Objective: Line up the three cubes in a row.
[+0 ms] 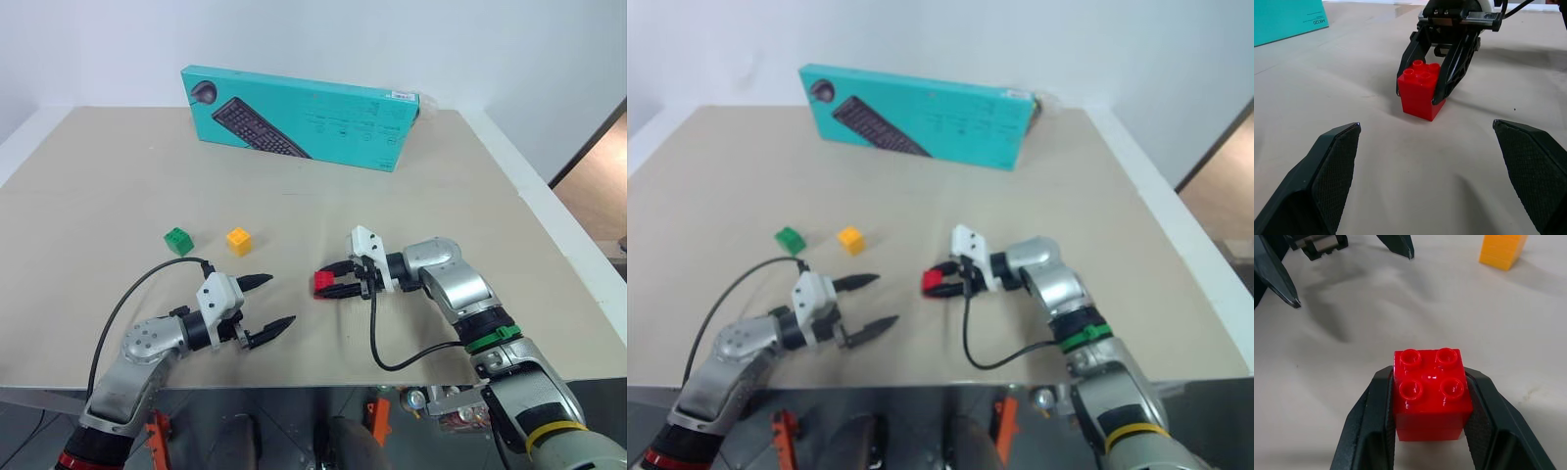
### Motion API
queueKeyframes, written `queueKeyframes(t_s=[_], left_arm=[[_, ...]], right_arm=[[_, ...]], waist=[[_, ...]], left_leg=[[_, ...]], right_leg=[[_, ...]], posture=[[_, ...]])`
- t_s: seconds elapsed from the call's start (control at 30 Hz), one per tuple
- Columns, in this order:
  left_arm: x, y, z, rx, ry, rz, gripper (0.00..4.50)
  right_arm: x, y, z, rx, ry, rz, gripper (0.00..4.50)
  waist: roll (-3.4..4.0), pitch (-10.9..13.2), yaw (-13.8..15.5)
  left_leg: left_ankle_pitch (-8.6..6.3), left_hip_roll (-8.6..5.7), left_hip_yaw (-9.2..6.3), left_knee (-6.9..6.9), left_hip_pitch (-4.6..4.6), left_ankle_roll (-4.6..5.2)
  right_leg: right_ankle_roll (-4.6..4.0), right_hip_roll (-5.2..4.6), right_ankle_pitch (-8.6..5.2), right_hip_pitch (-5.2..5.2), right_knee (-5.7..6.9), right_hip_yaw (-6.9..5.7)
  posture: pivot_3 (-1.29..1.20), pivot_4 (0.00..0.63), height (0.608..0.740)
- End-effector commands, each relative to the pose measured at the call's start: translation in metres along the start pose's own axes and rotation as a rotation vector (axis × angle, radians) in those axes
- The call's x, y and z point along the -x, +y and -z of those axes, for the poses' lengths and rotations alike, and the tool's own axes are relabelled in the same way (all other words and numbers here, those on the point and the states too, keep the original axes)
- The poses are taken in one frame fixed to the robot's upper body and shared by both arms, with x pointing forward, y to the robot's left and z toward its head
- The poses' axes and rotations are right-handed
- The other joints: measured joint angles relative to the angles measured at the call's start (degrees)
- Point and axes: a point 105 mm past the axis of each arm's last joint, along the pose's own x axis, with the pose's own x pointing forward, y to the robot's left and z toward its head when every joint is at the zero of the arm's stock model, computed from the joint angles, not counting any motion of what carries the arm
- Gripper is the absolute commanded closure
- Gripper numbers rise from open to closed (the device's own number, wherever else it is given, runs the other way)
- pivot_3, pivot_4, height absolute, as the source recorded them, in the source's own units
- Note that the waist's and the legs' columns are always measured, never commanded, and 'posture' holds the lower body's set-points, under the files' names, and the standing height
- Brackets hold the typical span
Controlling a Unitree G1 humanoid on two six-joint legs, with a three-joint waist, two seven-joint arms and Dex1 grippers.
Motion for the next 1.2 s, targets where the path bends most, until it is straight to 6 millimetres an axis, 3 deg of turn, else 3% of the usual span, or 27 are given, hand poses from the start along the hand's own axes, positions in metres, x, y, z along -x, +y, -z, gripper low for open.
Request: queueKeyframes(t_s=[0.03, 0.17, 0.23, 0.5, 0.73, 0.97, 1.2], left_arm=[[0.001, 0.001, -0.011, -0.040, -0.026, 0.001, 0.00], [0.001, 0.003, -0.010, -0.040, -0.023, -0.014, 0.00], [0.003, 0.009, -0.011, -0.032, -0.027, -0.050, 0.00], [0.020, 0.044, -0.016, -0.005, -0.052, -0.310, 0.00], [0.064, 0.090, -0.017, 0.010, -0.046, -0.659, 0.00], [0.098, 0.133, -0.010, 0.033, 0.018, -0.680, 0.00], [0.105, 0.163, -0.007, 0.073, 0.056, -0.616, 0.00]], right_arm=[[0.004, -0.007, -0.009, 0.019, -0.011, 0.022, 1.83], [0.007, -0.006, -0.017, 0.018, -0.042, 0.029, 0.48], [0.010, -0.006, -0.026, 0.029, -0.071, 0.042, 0.13], [0.016, -0.002, -0.061, 0.085, -0.195, 0.151, 0.13], [0.019, 0.017, -0.075, 0.104, -0.283, 0.247, 0.13], [0.020, 0.018, -0.086, 0.132, -0.316, 0.323, 0.13], [0.025, 0.013, -0.085, 0.157, -0.301, 0.368, 0.13]], waist=[[0.00, 0.00, 0.01], [0.00, 0.00, 0.02], [0.00, 0.00, 0.01], [0.00, 0.00, 0.05], [-0.01, 0.00, 0.04], [-0.02, 0.00, 0.05], [-0.09, -0.04, 0.05]], left_leg=[[0.00, 0.01, 0.00, 0.00, 0.00, 0.00], [0.00, 0.03, -0.01, 0.00, 0.00, 0.00], [0.00, 0.03, 0.00, 0.00, 0.00, 0.00], [0.00, 0.10, -0.03, -0.01, -0.01, 0.00], [-0.01, 0.11, -0.02, -0.02, -0.02, -0.01], [0.01, 0.09, -0.01, 0.02, 0.01, -0.01], [0.01, 0.05, 0.18, -0.03, -0.12, -0.02]], right_leg=[[-0.02, 0.00, 0.01, 0.00, 0.00, 0.00], [-0.03, 0.00, 0.02, 0.00, 0.00, -0.01], [-0.03, 0.00, 0.02, -0.01, 0.00, 0.00], [-0.03, -0.07, 0.02, -0.02, 0.00, -0.02], [-0.03, -0.11, 0.02, -0.03, 0.00, -0.01], [-0.11, -0.09, 0.11, -0.03, 0.00, -0.08], [-0.09, -0.03, 0.07, -0.21, -0.01, -0.05]], posture=[[0.00, 0.150, 0.740], [0.00, 0.150, 0.740], [0.00, 0.150, 0.740], [0.00, 0.150, 0.740], [0.00, 0.150, 0.740], [0.00, 0.150, 0.740], [0.00, 0.150, 0.740]])
